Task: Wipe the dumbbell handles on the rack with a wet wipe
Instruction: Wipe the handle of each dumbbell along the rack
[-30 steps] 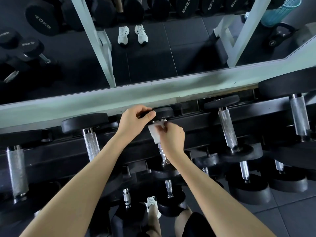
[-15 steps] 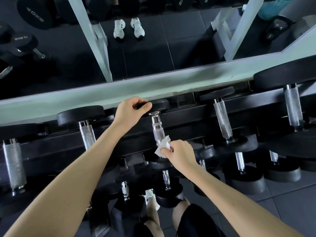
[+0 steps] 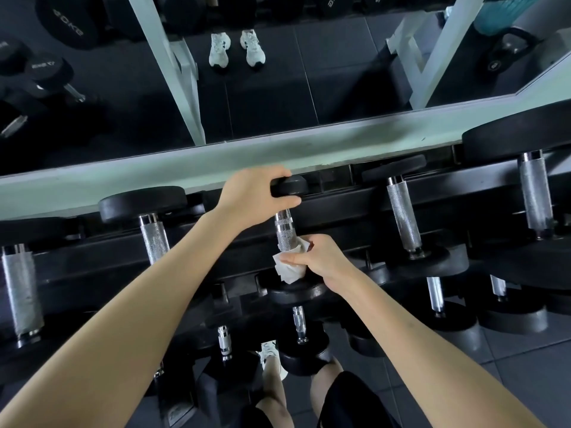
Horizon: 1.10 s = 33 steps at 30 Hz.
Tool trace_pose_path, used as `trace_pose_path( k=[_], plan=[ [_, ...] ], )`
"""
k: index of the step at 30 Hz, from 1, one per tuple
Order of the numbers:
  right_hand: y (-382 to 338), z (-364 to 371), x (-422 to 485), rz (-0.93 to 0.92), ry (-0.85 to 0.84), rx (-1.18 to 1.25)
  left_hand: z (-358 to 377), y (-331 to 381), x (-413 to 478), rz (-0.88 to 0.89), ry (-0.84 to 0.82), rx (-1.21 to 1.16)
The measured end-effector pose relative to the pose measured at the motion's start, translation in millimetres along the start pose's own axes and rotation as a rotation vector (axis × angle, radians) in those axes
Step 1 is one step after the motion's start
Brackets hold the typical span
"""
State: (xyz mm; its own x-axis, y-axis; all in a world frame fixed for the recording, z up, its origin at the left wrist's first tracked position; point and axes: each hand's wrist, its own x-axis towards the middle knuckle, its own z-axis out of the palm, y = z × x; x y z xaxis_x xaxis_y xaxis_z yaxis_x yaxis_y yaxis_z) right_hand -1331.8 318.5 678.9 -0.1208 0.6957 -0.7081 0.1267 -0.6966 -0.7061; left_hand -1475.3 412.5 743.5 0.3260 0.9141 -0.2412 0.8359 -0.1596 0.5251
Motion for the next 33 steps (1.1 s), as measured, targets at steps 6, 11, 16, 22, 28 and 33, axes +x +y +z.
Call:
trace_pose_path(
  k=[6, 11, 16, 22, 28, 33],
  plan=[
    [-1, 4, 0, -0.086, 0.265, -0.25, -15, 0, 11, 0.006, -0.045, 0.029],
    [-3, 23, -5, -0.128, 0.48, -0.416, -15, -6, 7, 0.005, -0.051, -0.15],
    [0, 37, -5, -0.185, 0.576, -0.328, -13, -20, 6, -0.076, -0.114, -0.249],
    [-17, 43, 7, -0.2, 0.578, -0.132, -4, -22, 0, -0.141, 0.051, -0.39],
    [-29, 32, -5, -0.218, 0.732, 0.287, -5, -24, -2, -0.153, 0.062, -0.443],
    [-50, 42, 6, -0.223, 0.585, -0.015, -4, -22, -2, -0.163, 0.07, -0.449]
  ],
)
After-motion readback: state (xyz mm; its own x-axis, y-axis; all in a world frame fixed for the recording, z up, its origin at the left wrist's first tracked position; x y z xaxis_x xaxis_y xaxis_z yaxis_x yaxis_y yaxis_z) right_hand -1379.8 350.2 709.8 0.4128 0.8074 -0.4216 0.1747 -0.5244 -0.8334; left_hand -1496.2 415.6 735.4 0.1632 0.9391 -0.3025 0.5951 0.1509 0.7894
